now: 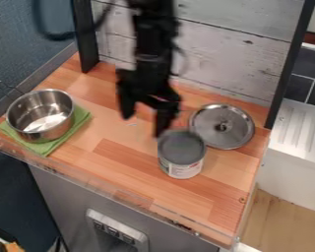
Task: Move the silver pot to the upper middle of the table
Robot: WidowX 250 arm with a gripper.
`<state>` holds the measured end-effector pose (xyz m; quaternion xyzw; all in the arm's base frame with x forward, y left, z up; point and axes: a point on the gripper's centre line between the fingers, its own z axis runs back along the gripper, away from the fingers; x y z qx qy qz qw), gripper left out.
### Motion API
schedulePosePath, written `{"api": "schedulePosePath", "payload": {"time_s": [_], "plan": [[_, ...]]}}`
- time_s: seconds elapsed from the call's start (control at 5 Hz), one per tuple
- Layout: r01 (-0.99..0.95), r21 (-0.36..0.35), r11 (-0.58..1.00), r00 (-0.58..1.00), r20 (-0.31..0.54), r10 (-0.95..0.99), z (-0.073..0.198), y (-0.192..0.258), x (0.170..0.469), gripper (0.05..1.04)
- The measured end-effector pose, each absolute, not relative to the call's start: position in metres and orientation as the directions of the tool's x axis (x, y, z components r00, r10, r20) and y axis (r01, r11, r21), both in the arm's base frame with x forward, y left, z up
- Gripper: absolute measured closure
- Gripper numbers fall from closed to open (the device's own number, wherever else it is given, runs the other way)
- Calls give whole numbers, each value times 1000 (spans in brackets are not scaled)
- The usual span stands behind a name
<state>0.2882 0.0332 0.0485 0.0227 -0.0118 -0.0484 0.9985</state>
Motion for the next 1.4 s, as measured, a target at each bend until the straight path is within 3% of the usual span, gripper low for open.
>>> {"api": "schedulePosePath", "payload": {"time_s": [0.4, 1.0, 1.4], "plan": [[83, 79, 993, 996, 28, -86, 52, 88, 262, 83], [-18, 170, 985, 1000, 0, 18, 45, 123, 254, 83], [-82, 161, 984, 995, -36, 89, 27, 137, 245, 105]]}}
